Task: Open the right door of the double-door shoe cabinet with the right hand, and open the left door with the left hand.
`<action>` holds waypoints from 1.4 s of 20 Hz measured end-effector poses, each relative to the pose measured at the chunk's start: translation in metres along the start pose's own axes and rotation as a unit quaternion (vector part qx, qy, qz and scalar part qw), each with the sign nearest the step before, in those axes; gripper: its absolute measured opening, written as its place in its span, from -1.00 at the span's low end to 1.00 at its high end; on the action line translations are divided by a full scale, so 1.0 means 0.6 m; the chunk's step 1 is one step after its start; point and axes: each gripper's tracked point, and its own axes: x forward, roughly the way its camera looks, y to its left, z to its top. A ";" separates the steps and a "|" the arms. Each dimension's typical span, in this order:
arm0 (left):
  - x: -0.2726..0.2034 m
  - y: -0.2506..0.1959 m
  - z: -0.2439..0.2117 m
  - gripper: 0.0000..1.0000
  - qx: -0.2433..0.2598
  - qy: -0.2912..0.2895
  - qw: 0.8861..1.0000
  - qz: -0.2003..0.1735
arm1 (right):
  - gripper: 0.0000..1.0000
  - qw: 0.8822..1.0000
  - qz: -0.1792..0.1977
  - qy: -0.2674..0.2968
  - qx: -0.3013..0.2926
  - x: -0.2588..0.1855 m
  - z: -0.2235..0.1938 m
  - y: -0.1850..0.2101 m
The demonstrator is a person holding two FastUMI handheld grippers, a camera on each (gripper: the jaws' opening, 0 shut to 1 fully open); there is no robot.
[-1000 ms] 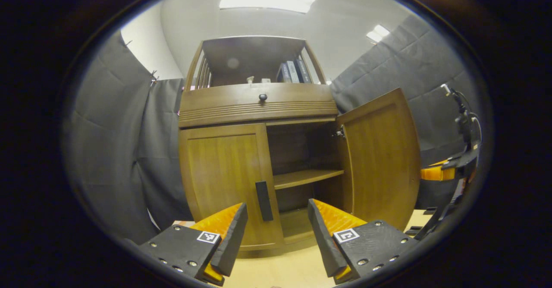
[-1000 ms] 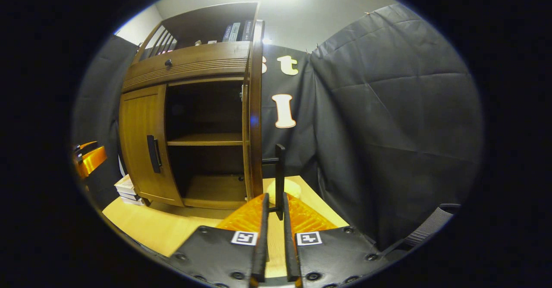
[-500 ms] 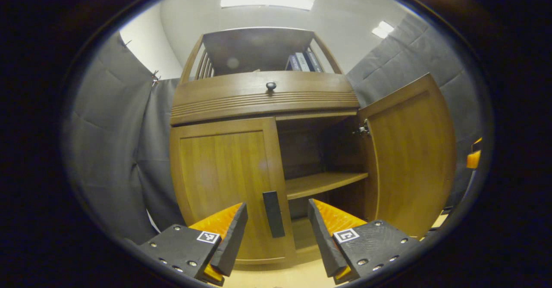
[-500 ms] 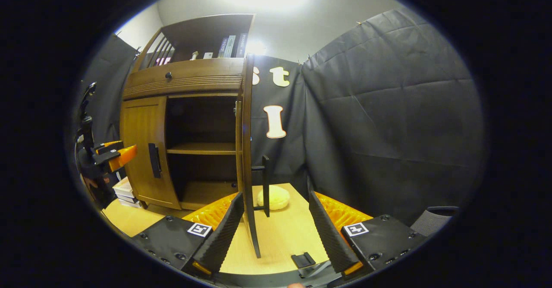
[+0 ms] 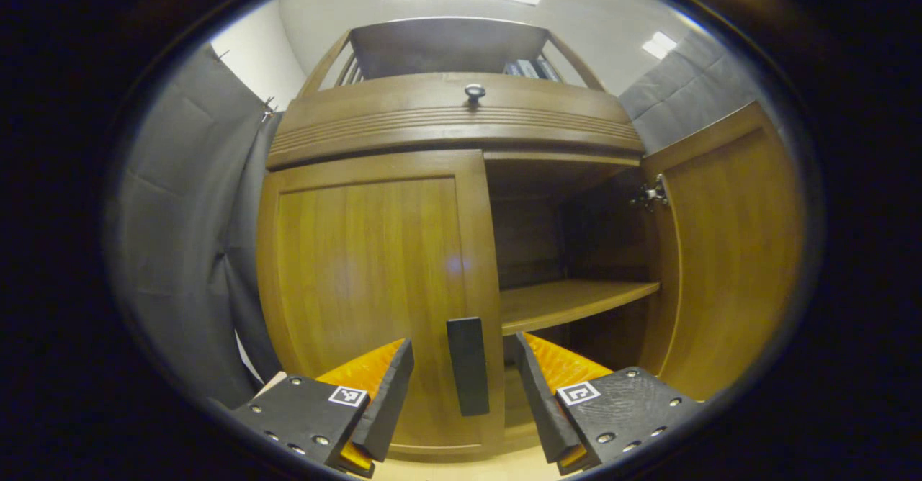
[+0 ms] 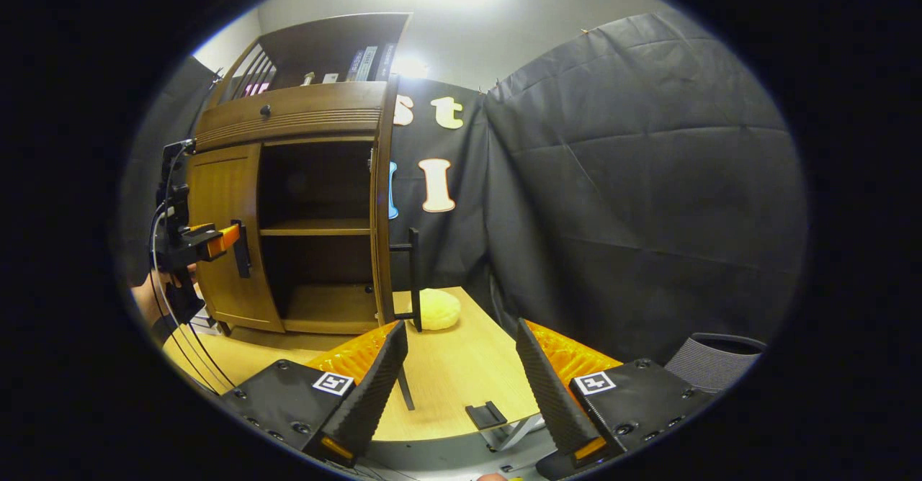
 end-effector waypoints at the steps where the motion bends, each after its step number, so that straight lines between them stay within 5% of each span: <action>1: 0.012 0.003 -0.008 0.58 -0.001 0.006 1.000 0.002 | 0.84 1.000 -0.002 0.000 -0.001 -0.002 -0.001 -0.001; 12: 0.106 -0.007 -0.083 0.65 0.006 0.064 0.998 -0.002 | 0.91 1.000 0.006 0.013 0.000 -0.007 -0.015 0.016; 15: 0.110 -0.014 -0.088 -0.07 0.014 0.057 0.998 -0.005 | 0.91 1.000 0.020 0.011 -0.004 -0.001 -0.015 0.036; 19: 0.107 -0.012 -0.092 -0.40 0.005 0.061 0.998 0.003 | 0.86 0.999 0.041 0.009 -0.007 0.002 -0.021 0.064; 28: 0.043 -0.004 -0.087 -0.61 -0.013 0.079 0.997 0.004 | 0.89 0.998 0.070 0.000 0.004 0.008 -0.016 0.093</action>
